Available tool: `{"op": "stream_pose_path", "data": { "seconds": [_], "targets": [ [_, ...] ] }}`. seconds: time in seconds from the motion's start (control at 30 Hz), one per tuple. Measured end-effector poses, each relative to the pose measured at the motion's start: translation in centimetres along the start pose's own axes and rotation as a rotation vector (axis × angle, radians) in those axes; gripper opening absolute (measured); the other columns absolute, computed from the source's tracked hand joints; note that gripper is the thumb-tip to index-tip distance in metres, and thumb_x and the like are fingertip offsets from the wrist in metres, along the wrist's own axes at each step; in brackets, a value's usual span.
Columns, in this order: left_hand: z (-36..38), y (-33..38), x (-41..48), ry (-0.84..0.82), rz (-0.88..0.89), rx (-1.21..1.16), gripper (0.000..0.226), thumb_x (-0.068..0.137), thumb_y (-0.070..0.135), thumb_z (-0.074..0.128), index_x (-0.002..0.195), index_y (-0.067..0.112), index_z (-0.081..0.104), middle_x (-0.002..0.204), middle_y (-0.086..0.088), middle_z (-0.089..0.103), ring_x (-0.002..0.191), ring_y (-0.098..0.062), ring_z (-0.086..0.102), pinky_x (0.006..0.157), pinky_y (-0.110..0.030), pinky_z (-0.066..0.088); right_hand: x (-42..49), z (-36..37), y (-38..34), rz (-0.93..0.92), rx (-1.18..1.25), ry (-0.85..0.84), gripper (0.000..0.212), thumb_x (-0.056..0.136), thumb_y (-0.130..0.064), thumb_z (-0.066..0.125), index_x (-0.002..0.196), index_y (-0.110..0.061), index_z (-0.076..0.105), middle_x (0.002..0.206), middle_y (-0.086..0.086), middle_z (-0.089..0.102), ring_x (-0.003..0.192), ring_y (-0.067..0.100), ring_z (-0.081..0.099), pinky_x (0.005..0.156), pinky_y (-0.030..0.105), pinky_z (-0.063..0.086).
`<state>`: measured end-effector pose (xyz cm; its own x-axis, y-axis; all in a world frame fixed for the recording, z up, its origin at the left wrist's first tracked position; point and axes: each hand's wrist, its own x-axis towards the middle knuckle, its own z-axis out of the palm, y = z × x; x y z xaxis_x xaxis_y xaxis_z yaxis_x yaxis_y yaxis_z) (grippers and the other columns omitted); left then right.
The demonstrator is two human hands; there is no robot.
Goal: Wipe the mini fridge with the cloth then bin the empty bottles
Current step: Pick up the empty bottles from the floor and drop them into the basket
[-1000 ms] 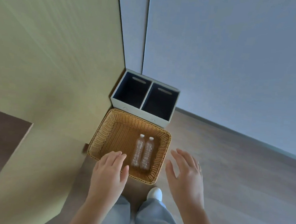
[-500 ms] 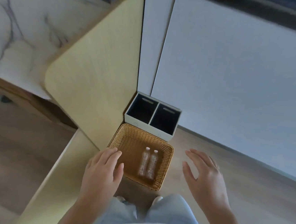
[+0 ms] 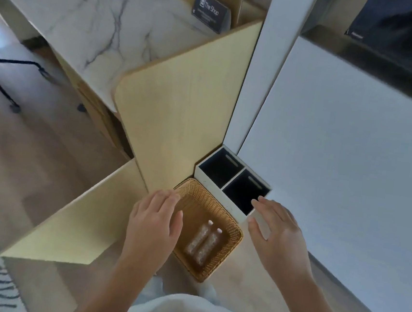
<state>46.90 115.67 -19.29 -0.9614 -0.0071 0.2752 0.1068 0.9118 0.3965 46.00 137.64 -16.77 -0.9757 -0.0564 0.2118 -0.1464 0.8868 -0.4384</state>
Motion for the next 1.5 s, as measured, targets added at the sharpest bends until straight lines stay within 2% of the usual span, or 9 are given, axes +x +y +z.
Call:
{"op": "stream_pose_path", "data": {
  "seconds": [0.13,0.23,0.33,0.57,0.73,1.0,1.2,1.4,1.5],
  "targets": [
    [0.0,3.1,-2.1,0.017,-0.120,0.030,0.038,0.085,0.030,0.041,0.102,0.008,0.067,0.103,-0.006,0.068,0.099,-0.027,0.061,0.083,-0.040,0.048,0.3,-1.3,1.8,-0.046,0.057,-0.164,0.040,0.085,-0.033,0.047,0.117,-0.015,0.062,0.125,0.001,0.059,0.117,0.021,0.051,0.096,0.031,0.033],
    [-0.3,4.8,-4.7,-0.013,-0.183,0.069,0.038,0.085,0.030,0.041,0.103,0.007,0.067,0.106,-0.006,0.067,0.101,-0.028,0.061,0.082,-0.041,0.047,0.1,-1.8,2.8,-0.150,0.075,-0.256,0.035,0.091,-0.030,0.049,0.122,-0.017,0.058,0.129,-0.002,0.055,0.121,0.013,0.044,0.096,0.024,0.027],
    [-1.2,5.5,-7.4,-0.014,-0.252,0.109,0.038,0.085,0.029,0.042,0.103,0.007,0.066,0.105,-0.006,0.067,0.099,-0.027,0.061,0.083,-0.039,0.047,-0.4,-1.8,2.5,-0.221,0.146,-0.284,0.032,0.089,-0.024,0.055,0.119,-0.014,0.060,0.126,0.001,0.057,0.115,0.005,0.041,0.094,0.023,0.029],
    [-2.7,6.4,-10.8,0.014,-0.407,0.140,0.039,0.085,0.032,0.041,0.106,0.008,0.065,0.106,-0.005,0.066,0.100,-0.025,0.061,0.088,-0.040,0.047,-2.5,-0.5,-0.4,-0.395,0.221,-0.389,0.038,0.087,-0.032,0.046,0.116,-0.014,0.062,0.120,0.001,0.061,0.113,0.015,0.052,0.094,0.024,0.035],
    [-4.8,5.2,-14.3,0.091,-0.490,0.142,0.038,0.084,0.029,0.041,0.104,0.006,0.065,0.105,-0.009,0.066,0.098,-0.028,0.061,0.083,-0.042,0.051,-4.1,0.0,-3.1,-0.514,0.213,-0.396,0.029,0.086,-0.020,0.061,0.114,-0.012,0.064,0.117,0.004,0.063,0.110,0.019,0.056,0.094,0.030,0.040],
    [-9.6,3.0,-25.5,0.251,-0.713,0.177,0.037,0.083,0.028,0.041,0.102,0.007,0.065,0.105,-0.009,0.067,0.099,-0.028,0.063,0.083,-0.041,0.048,-10.6,0.9,-11.1,-0.757,0.232,-0.431,0.029,0.086,-0.025,0.056,0.109,-0.011,0.066,0.109,0.004,0.066,0.100,0.012,0.054,0.089,0.027,0.040],
    [-14.3,0.5,-39.3,0.310,-0.937,0.199,0.043,0.084,0.033,0.037,0.105,0.008,0.065,0.107,-0.008,0.066,0.101,-0.027,0.062,0.086,-0.043,0.047,-22.3,2.3,-19.5,-0.915,0.262,-0.517,0.028,0.080,-0.013,0.068,0.109,-0.010,0.067,0.107,0.005,0.067,0.096,0.008,0.052,0.088,0.027,0.041],
    [-17.5,-1.8,-53.5,0.504,-1.189,0.218,0.031,0.082,0.022,0.056,0.105,0.003,0.064,0.105,-0.012,0.066,0.099,-0.032,0.062,0.083,-0.045,0.048,-33.7,4.5,-27.9,-1.223,0.244,-0.664,0.026,0.080,-0.017,0.066,0.106,-0.012,0.068,0.107,0.003,0.068,0.095,0.018,0.064,0.088,0.025,0.041],
    [-18.0,-2.0,-58.2,0.580,-1.282,0.195,0.039,0.085,0.029,0.043,0.106,0.003,0.064,0.106,-0.012,0.066,0.101,-0.033,0.061,0.084,-0.046,0.047,-37.3,5.2,-31.4,-1.336,0.253,-0.709,0.026,0.080,-0.015,0.065,0.105,-0.010,0.068,0.106,0.004,0.068,0.096,0.020,0.063,0.087,0.030,0.045]
  ]
}}
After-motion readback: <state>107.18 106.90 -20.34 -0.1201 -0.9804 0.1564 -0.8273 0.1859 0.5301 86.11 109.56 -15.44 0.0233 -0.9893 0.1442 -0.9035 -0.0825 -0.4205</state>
